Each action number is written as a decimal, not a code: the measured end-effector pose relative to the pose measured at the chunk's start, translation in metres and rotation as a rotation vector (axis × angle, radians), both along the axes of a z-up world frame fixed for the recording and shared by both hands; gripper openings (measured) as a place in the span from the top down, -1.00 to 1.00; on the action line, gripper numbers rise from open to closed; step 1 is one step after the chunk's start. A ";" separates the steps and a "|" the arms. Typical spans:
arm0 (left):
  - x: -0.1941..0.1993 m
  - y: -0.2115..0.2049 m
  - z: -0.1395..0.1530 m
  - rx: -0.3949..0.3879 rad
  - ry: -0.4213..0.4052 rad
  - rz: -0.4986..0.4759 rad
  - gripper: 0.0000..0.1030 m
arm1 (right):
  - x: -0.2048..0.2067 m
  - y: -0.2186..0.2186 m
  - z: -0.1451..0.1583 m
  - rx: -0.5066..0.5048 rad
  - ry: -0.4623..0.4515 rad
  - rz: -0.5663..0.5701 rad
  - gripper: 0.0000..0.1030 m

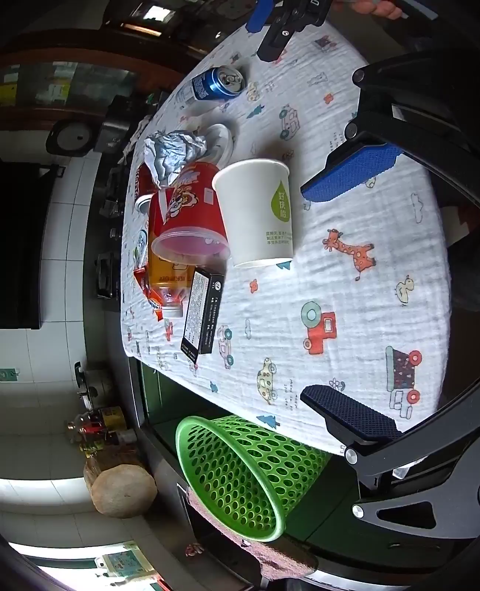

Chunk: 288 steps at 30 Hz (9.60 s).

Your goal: Collect trash

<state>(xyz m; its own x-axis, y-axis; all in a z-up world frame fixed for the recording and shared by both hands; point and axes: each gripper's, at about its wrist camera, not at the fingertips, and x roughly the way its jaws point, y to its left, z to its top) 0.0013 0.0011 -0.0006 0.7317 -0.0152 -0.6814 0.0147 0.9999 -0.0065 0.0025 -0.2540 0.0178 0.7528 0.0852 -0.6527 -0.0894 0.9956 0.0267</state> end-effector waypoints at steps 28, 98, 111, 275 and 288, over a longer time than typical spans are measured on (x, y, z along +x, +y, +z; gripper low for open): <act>0.002 0.000 -0.007 -0.003 0.003 0.014 -0.91 | 0.002 0.003 -0.003 0.007 0.013 0.002 -0.88; 0.025 -0.005 -0.012 0.009 0.008 -0.044 -0.91 | 0.027 -0.019 -0.012 0.020 0.034 -0.023 -0.88; 0.037 -0.012 0.001 0.082 -0.046 -0.187 -0.90 | 0.076 -0.059 0.001 0.067 0.084 -0.038 -0.88; 0.044 0.333 -0.043 -0.182 0.082 0.390 -0.66 | 0.251 0.561 -0.114 -0.216 0.685 0.900 -0.24; 0.034 0.312 -0.018 -0.168 0.025 0.358 -0.69 | 0.238 0.492 -0.025 -0.051 0.459 0.850 -0.58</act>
<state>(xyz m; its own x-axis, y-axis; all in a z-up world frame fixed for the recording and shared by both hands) 0.0350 0.3133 -0.0187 0.6945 0.1247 -0.7086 -0.3364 0.9268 -0.1666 0.2402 0.2377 -0.0076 0.1235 0.4468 -0.8861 -0.7722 0.6041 0.1970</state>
